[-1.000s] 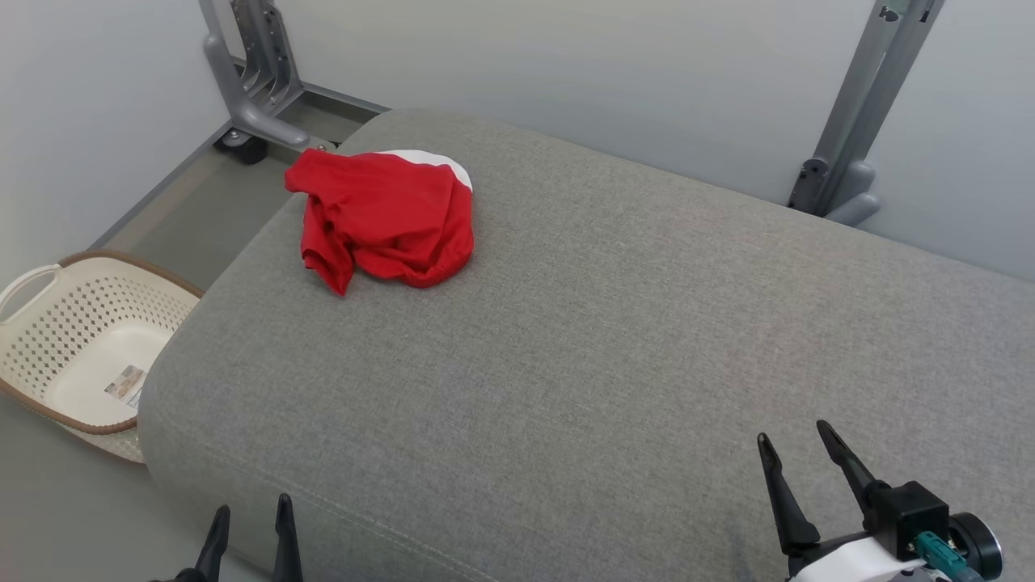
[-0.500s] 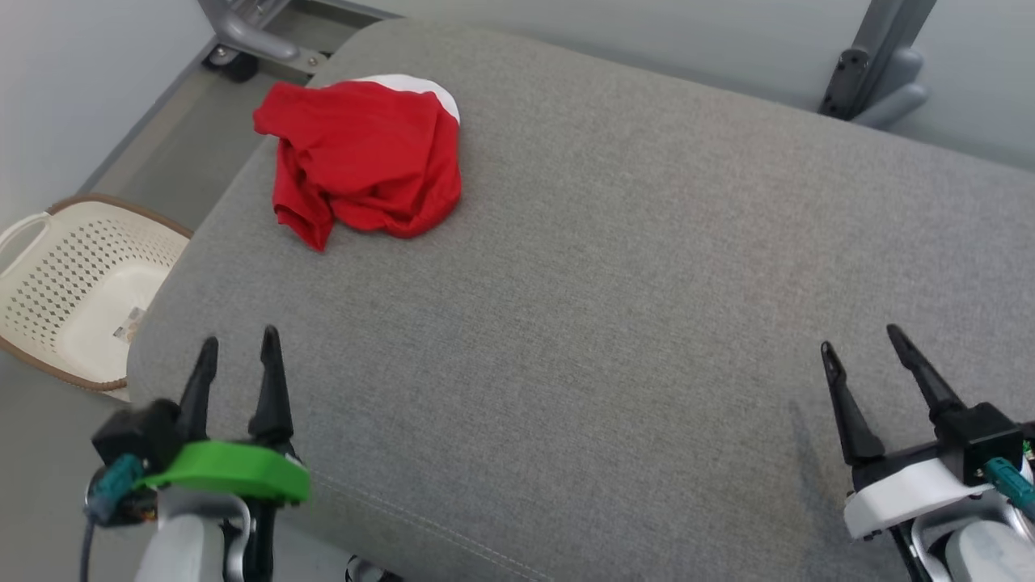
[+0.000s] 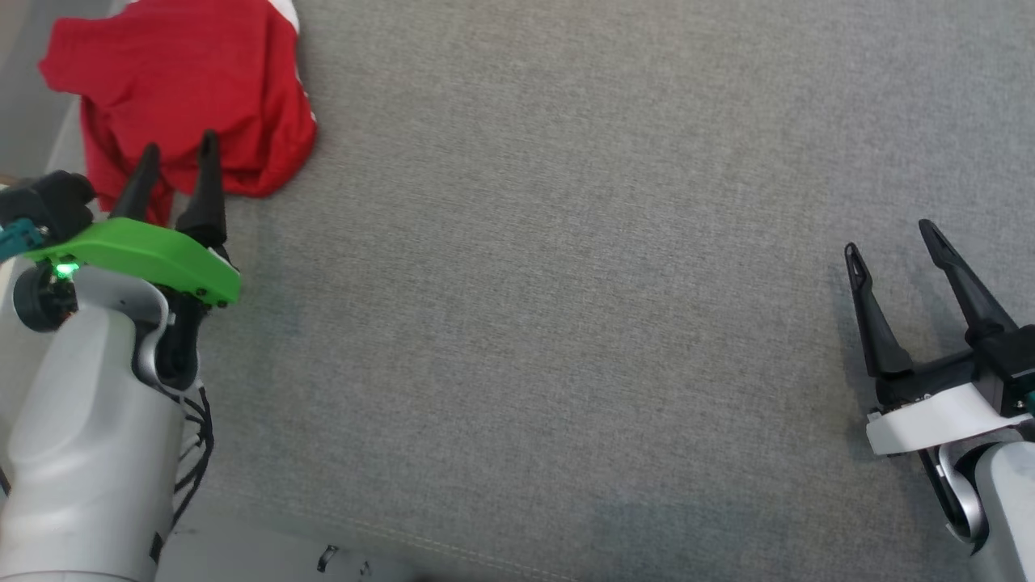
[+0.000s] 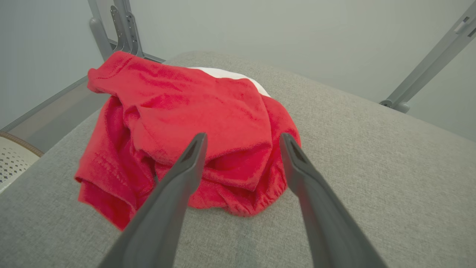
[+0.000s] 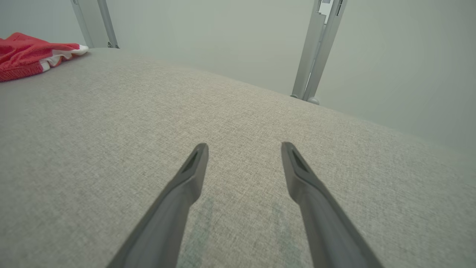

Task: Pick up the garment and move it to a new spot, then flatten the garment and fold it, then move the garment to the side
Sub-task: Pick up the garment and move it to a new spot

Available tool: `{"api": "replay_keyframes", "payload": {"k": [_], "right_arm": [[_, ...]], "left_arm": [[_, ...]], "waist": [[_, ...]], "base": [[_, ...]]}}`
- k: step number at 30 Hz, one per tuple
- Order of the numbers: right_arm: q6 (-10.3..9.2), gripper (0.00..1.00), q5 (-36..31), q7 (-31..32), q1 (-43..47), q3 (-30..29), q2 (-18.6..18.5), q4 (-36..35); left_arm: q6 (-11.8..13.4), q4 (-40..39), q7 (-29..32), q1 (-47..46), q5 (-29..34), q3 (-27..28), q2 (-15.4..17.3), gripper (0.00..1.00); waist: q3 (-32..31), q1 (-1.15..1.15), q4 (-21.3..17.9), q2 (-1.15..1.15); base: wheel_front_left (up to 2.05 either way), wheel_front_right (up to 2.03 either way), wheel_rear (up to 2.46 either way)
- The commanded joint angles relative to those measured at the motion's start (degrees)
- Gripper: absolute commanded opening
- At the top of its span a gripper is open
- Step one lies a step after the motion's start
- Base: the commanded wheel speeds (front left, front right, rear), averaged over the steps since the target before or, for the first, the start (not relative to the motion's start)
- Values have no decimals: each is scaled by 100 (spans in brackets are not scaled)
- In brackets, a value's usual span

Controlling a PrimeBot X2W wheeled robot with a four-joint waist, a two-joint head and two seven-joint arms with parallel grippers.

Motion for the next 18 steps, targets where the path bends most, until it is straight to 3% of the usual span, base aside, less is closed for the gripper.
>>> {"api": "replay_keyframes", "payload": {"k": [1,12,14,15,16,17,18], "right_arm": [[-9,100,-20,-15,-121,20,-86,-88],[-9,100,-27,-15,-65,-38,-224,-445],[-9,100,-14,-15,-39,-55,-204,-449],[-9,100,-14,-15,-27,-61,-184,-447],[-9,100,-11,-15,-24,-68,-163,-440],[-9,100,-5,-15,-26,-66,-142,-432],[-9,100,4,-15,-31,-63,-115,-429]], "left_arm": [[-10,234,50,-281,-191,-31,143,100],[-5,1824,133,-929,-936,-272,253,100],[-5,2043,231,-883,-1075,-327,246,78],[-5,2117,229,-855,-1134,-344,230,46],[-5,2176,227,-818,-1163,-376,224,34],[-5,2206,229,-782,-1172,-430,230,0],[-7,2190,242,-744,-1208,-492,217,0]], "waist": [[678,-1,-575,62],[965,-1,-919,62],[918,-1,-966,62],[888,-1,-984,62],[855,-1,-1003,62],[822,-1,-1019,62],[791,-1,-1034,62]], "base": [[0,0,0],[0,0,0],[0,0,0],[0,0,0],[0,0,0],[0,0,0],[0,0,0]]}}
